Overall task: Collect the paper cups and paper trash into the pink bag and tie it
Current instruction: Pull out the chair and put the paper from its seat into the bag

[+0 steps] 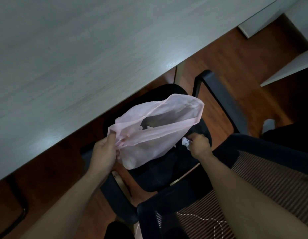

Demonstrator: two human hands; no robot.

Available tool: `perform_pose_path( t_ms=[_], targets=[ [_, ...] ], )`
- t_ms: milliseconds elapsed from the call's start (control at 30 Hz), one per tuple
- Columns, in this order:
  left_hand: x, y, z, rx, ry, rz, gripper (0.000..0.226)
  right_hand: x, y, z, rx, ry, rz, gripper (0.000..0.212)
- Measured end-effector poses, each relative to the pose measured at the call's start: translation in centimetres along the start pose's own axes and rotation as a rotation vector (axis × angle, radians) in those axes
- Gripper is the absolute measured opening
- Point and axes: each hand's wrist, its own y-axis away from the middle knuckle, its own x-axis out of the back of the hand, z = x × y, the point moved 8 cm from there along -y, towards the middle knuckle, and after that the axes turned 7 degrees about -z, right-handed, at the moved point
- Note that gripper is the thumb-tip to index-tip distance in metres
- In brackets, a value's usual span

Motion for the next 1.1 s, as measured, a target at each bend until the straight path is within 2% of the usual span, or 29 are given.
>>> perform_pose_path(
  t_ms=[100, 233, 367, 633, 733, 900, 933, 1033, 1100],
  targets=[
    [0.0, 2.4, 1.7, -0.03, 0.009, -0.011, 0.058, 4.4, 3.8, 0.5, -0.062, -0.133, 0.101, 0.03],
    [0.5, 5.2, 2.9, -0.076, -0.158, -0.013, 0.066, 9.2, 9.9, -0.6, -0.096, -0.368, 0.235, 0.024],
    [0.2, 7.1, 3.8, -0.099, -0.222, -0.008, 0.059, 11.0, 14.0, -5.2, 0.05, -0.535, 0.258, 0.013],
    [-0.3, 7.6, 6.2, -0.152, -0.188, -0.08, 0.052, 8.3, 13.2, -15.4, 0.294, -0.329, 0.119, 0.02],
    [0.3, 7.3, 7.1, -0.184, -0.119, -0.08, 0.049, 7.0, 12.6, -17.2, 0.322, -0.246, 0.049, 0.025],
    [2.0, 6.1, 7.2, -0.155, 0.074, -0.059, 0.038, 7.8, 12.4, -14.9, 0.131, -0.076, 0.248, 0.032],
    [2.2, 6.0, 7.5, -0.163, 0.097, -0.057, 0.037, 7.8, 12.1, -14.2, 0.086, -0.089, 0.22, 0.036],
    [2.5, 6.1, 8.4, -0.198, 0.15, -0.073, 0.035, 6.5, 11.0, -12.1, -0.079, -0.197, -0.005, 0.047],
    [2.4, 6.4, 8.9, -0.203, 0.177, -0.097, 0.033, 5.8, 10.5, -11.2, -0.124, -0.273, -0.125, 0.05]
  ],
)
